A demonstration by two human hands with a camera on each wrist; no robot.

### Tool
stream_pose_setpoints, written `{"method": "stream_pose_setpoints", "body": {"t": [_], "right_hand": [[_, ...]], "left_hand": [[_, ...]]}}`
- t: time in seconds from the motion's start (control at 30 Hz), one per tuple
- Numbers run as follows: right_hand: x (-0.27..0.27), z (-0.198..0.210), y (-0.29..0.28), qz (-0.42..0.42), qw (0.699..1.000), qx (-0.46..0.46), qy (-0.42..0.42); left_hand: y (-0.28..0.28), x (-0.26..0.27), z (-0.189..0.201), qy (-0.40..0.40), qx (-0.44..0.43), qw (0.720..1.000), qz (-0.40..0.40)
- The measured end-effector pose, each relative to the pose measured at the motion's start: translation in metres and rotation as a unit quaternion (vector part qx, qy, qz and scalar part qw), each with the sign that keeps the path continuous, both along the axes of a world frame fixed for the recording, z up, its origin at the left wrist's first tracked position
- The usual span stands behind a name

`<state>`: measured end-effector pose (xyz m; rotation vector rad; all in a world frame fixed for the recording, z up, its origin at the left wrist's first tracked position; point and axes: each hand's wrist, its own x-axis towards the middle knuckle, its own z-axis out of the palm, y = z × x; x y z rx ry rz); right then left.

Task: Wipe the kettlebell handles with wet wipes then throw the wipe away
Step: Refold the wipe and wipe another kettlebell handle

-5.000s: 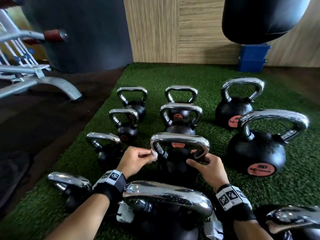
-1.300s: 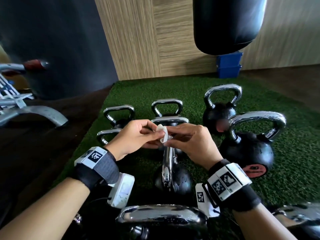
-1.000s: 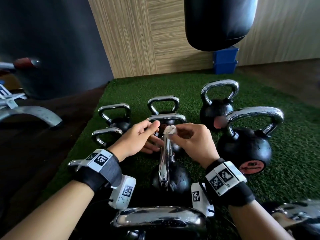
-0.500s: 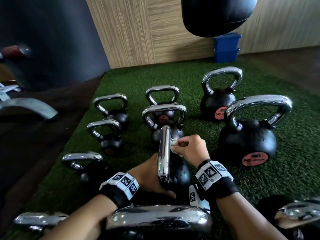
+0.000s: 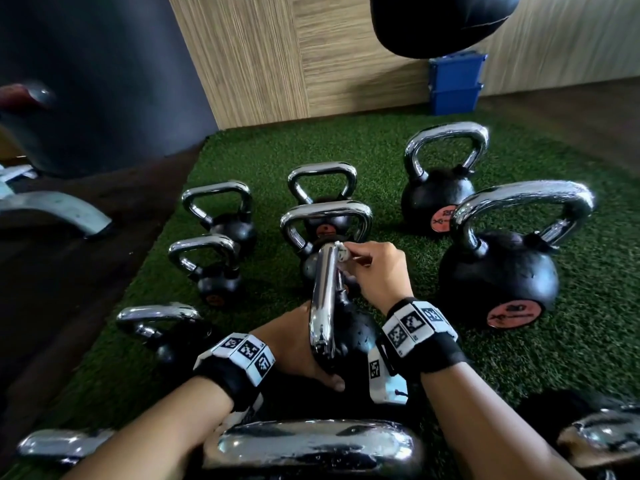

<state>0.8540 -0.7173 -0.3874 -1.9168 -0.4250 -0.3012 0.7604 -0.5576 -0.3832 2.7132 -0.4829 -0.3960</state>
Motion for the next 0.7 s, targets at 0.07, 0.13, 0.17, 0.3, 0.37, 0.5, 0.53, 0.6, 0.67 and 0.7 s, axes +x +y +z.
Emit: {"method": "stream_pose_setpoints", "body": {"t": [0.07, 0.13, 0.17, 0.3, 0.37, 0.5, 0.53, 0.6, 0.67, 0.7], "right_hand": [[-0.001, 0.007, 0.000, 0.002, 0.999, -0.004, -0.052], [-0.008, 0.014, -0.003, 0.030, 0.996, -0.008, -0.082], [-0.013, 0.017, -0.005, 0.047, 0.994, -0.013, -0.093], [-0.037, 0.025, -0.015, 0.119, 0.986, -0.033, -0.115], [-0.042, 0.031, -0.019, 0.150, 0.984, -0.035, -0.092], [-0.034, 0.044, -0.021, 0.170, 0.985, -0.011, 0.028], [-0.035, 0.045, -0.022, 0.171, 0.984, 0.004, 0.048], [-0.043, 0.045, -0.025, 0.195, 0.977, 0.040, 0.081], [-0.055, 0.042, -0.027, 0.256, 0.955, 0.082, 0.128], [-0.059, 0.040, -0.028, 0.281, 0.943, 0.093, 0.150]], "left_hand": [[0.002, 0.003, 0.001, 0.007, 0.012, 1.000, 0.010], [0.006, 0.006, 0.001, 0.024, 0.007, 0.999, 0.032], [0.007, 0.007, 0.002, 0.037, -0.003, 0.998, 0.042], [0.009, 0.013, 0.005, 0.074, -0.018, 0.996, 0.047], [0.010, 0.015, 0.004, 0.078, -0.023, 0.996, 0.044], [0.013, 0.019, 0.000, 0.077, -0.045, 0.993, 0.071], [0.014, 0.019, -0.001, 0.081, -0.055, 0.993, 0.071], [0.016, 0.021, -0.001, 0.094, -0.057, 0.993, 0.053], [0.013, 0.022, 0.001, 0.088, -0.036, 0.995, 0.019], [0.012, 0.023, 0.003, 0.082, -0.023, 0.996, 0.007]]}}
